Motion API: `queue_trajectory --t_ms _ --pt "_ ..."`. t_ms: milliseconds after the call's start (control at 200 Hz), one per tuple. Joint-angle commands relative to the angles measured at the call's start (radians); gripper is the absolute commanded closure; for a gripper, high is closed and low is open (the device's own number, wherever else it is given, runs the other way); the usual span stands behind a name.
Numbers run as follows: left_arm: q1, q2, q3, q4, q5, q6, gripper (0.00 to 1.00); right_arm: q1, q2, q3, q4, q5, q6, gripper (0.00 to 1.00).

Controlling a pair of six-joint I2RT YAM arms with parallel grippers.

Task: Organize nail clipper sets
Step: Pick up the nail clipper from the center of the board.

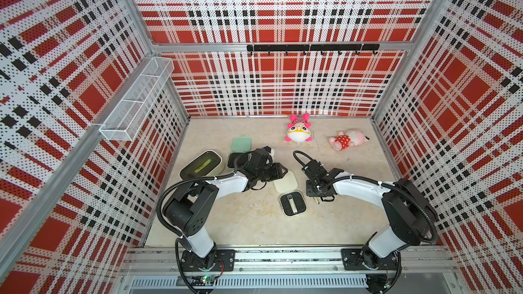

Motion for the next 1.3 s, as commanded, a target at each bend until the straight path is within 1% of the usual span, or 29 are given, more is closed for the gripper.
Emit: queue_trajectory --t_ms 0,371,461,756,987,1142,1283,1298 --pt "-0.009 0.014 -0.007 0.024 0.014 0.001 0.52 0.003 0.016 0.021 -0.011 -0.016 -0.018 0.69" --pt "-0.01 0.023 -0.022 0.036 0.018 -0.002 0.52 0.001 0.041 0.016 0.005 -0.045 -0.022 0.78" --pt "-0.01 0.026 -0.028 0.037 0.02 -0.002 0.52 0.001 0.032 0.007 0.005 -0.054 -0.019 0.79" --pt "-0.01 0.032 -0.048 0.049 0.025 -0.003 0.52 0.001 0.003 -0.024 0.024 -0.077 -0.009 0.87" --pt "-0.01 0.045 -0.063 0.053 0.027 -0.002 0.53 0.007 -0.043 -0.011 0.03 -0.052 -0.012 0.9" --pt "-0.01 0.056 -0.077 0.053 0.021 -0.002 0.55 0.041 -0.073 0.025 0.031 -0.007 -0.026 0.93" --pt "-0.007 0.063 -0.078 0.04 0.007 -0.003 0.55 0.105 -0.083 0.044 0.079 0.01 -0.042 0.94" --pt "-0.007 0.065 -0.078 0.039 0.005 -0.002 0.55 0.115 -0.082 0.047 0.084 0.031 -0.044 0.94"
